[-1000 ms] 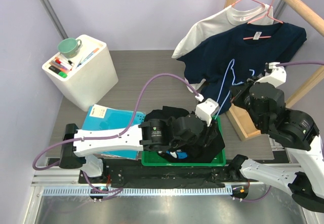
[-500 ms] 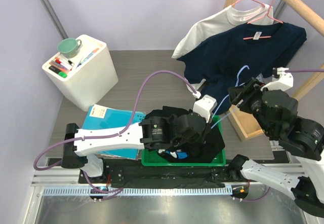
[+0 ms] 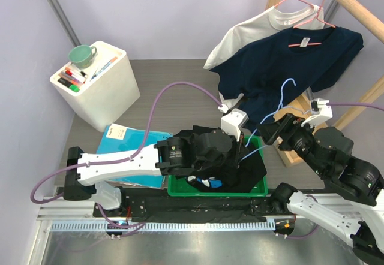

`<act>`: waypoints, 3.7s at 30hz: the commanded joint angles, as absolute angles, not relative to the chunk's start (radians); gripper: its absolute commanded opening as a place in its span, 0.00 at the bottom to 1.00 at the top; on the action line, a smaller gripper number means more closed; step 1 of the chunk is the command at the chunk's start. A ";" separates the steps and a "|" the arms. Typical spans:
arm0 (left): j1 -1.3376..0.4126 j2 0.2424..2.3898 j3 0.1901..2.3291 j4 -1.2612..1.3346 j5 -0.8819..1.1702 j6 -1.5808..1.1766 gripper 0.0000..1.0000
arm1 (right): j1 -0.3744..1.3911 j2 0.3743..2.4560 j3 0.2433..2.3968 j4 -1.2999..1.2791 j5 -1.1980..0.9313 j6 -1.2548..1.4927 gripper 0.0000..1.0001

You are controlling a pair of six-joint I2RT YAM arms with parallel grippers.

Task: Remove the t-shirt from the hanger

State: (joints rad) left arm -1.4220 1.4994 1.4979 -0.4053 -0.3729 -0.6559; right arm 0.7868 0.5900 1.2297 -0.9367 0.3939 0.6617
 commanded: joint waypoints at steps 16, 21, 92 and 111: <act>-1.405 1.440 1.466 -0.249 -0.360 -0.689 0.00 | 0.792 0.561 1.072 -0.724 0.256 0.781 0.29; -1.391 1.443 1.468 -0.247 -0.382 -0.699 0.00 | 0.792 0.543 1.034 -0.686 0.229 0.821 0.12; -1.390 0.942 1.035 -0.321 -0.374 -0.825 0.59 | -0.325 0.999 1.531 -0.684 -0.371 0.891 0.60; -1.390 0.873 0.954 -0.276 -0.330 -0.821 0.59 | -0.140 1.060 1.874 -1.115 -0.055 0.506 0.79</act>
